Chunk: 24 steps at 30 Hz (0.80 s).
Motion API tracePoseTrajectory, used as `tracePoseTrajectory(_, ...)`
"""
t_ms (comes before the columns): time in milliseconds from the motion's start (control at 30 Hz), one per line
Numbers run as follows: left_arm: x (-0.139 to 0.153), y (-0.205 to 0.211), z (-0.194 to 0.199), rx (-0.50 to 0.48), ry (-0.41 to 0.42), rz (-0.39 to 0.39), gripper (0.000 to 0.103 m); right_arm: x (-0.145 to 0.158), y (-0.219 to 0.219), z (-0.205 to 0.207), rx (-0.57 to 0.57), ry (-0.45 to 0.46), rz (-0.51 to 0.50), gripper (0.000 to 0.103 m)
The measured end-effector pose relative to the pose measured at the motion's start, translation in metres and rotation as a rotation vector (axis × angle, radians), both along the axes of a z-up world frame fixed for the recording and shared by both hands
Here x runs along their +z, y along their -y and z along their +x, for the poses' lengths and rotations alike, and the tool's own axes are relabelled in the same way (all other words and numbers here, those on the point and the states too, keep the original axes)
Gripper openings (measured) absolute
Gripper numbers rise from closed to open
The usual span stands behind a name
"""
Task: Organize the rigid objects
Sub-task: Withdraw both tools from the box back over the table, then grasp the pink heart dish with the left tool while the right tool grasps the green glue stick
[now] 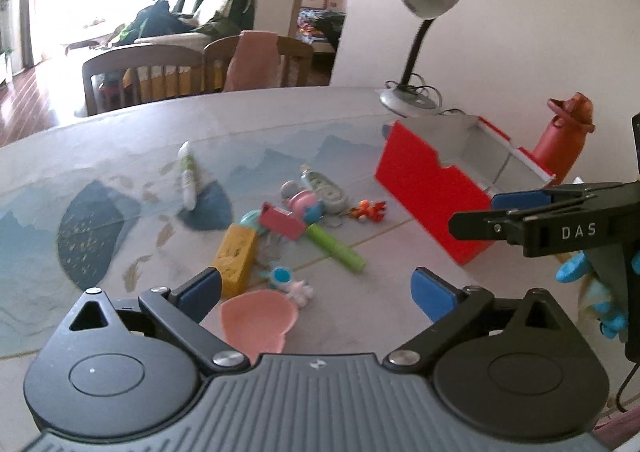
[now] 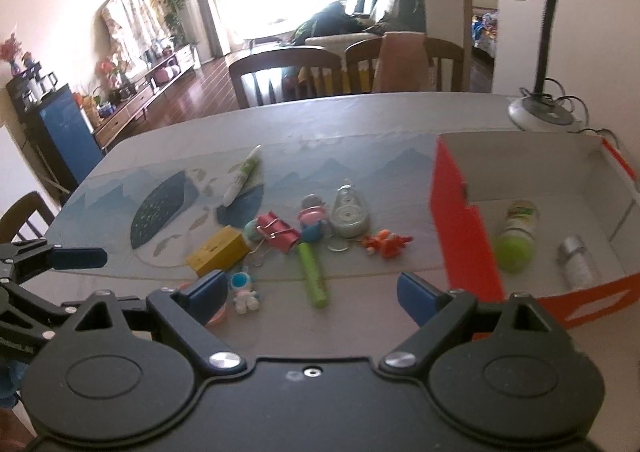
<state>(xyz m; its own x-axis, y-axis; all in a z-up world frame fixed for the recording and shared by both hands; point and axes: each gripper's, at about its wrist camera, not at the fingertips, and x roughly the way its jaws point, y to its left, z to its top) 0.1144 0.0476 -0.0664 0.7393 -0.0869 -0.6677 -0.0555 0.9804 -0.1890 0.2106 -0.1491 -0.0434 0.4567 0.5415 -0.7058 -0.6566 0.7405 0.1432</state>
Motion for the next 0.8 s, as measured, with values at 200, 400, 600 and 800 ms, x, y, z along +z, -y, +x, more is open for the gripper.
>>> tracePoseTrajectory(200, -0.03, -0.018, 0.001, 0.067, -0.023, -0.015, 0.103, -0.02, -0.024, 0.008, 0.02, 0.003, -0.07, 0.092)
tracePoseTrajectory(400, -0.053, -0.028, 0.004, 0.135, -0.031, -0.036, 0.103, -0.046, -0.047, 0.024, 0.033, -0.008, -0.139, 0.091)
tracePoseTrajectory(600, -0.079, -0.023, 0.016, 0.114, -0.053, 0.013, 0.103, -0.072, -0.063, 0.042, 0.038, -0.033, -0.197, 0.085)
tracePoseTrajectory(800, -0.102, -0.025, 0.025, 0.122, -0.092, -0.014, 0.103, -0.091, -0.074, 0.055, 0.034, -0.043, -0.237, 0.076)
